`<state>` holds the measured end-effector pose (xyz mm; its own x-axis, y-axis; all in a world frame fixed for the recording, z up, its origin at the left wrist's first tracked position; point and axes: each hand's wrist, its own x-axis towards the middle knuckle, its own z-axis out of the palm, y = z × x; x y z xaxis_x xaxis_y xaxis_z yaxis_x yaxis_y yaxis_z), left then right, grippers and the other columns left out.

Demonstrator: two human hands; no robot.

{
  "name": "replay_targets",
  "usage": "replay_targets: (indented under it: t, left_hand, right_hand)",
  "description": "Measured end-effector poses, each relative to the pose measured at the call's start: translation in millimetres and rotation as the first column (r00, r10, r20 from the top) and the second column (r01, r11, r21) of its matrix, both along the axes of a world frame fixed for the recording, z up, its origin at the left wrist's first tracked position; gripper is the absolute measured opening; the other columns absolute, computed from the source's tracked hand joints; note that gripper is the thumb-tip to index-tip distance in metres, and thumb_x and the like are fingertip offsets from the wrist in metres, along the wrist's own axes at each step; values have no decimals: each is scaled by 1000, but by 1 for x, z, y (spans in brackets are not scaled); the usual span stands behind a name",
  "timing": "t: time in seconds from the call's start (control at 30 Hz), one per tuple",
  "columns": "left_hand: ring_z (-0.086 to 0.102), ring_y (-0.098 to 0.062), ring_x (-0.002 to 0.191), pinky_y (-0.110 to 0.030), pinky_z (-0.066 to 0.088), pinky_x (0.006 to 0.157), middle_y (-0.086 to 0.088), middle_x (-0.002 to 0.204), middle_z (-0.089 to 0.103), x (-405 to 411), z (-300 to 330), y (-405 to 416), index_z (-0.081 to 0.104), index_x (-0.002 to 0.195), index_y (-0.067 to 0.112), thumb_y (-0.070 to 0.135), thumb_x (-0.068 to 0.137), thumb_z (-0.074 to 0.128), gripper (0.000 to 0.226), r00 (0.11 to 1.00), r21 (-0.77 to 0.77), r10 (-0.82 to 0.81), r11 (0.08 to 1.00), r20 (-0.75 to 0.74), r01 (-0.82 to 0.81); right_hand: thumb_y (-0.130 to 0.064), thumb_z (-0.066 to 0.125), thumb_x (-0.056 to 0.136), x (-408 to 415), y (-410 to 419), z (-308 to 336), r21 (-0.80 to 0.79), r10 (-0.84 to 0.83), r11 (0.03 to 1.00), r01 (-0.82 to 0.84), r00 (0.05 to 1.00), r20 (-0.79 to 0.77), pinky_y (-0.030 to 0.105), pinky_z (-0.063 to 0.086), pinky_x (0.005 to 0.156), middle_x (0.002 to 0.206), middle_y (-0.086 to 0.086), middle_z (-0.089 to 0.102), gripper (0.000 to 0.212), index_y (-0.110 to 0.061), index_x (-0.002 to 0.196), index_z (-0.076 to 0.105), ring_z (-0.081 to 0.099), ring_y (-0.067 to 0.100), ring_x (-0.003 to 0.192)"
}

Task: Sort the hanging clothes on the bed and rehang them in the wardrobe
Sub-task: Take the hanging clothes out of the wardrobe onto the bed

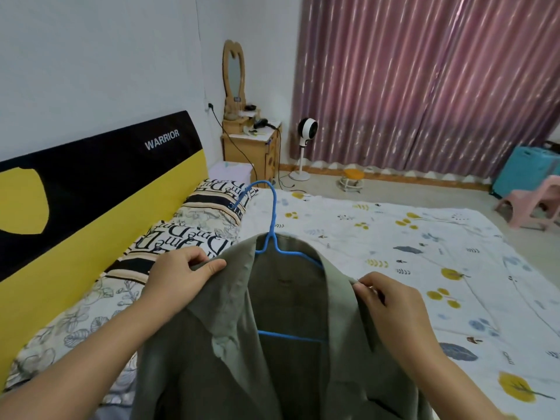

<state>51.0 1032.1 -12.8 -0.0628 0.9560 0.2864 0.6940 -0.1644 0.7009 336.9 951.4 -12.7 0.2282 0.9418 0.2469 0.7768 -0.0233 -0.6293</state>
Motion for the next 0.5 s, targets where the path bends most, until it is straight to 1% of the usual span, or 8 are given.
replay_targets:
  t: [0.13,0.23,0.37,0.43,0.5]
  left_hand:
    - [53,-13,64,-27,35,55,1,62,60,-2,-17,54,62,65,15,35,79,70,26,999,-46,-23,999,-26,22]
    - [55,-15,68,-30,39,58,1,66,61,1,-32,89,60,66,19,39,81,67,25,999,-84,-29,996,-24,27]
    - [55,-17,69,-28,38,61,-2,68,61,14,-55,133,61,71,11,29,87,62,24,996,-96,-88,992,-25,85]
    - [57,-21,73,-32,40,64,-7,71,63,23,-67,155,63,75,8,26,89,59,23,994,-105,-102,990,-32,98]
    - [57,-23,75,-32,40,65,-9,73,64,34,-80,179,65,79,6,23,91,57,22,995,-122,-96,988,-24,92]
  right_hand:
    - [-28,49,95,-8,50,-15,-48,-71,996,71,997,-15,33,44,67,75,-7,60,21,-21,79,61,53,13,75]
    - [-27,46,97,-7,87,-26,-85,-110,990,110,994,13,33,42,67,74,-4,57,24,-17,79,59,52,17,74]
    - [-26,45,98,2,136,-40,-106,-104,989,108,994,45,32,38,65,77,-1,58,23,-16,82,58,50,19,75]
    - [-25,44,98,9,164,-50,-123,-75,989,83,995,67,30,35,66,79,-2,56,21,-16,85,59,48,18,77]
    - [-23,44,98,19,195,-62,-140,-53,988,63,996,71,29,32,66,80,-2,55,20,-17,85,58,47,18,78]
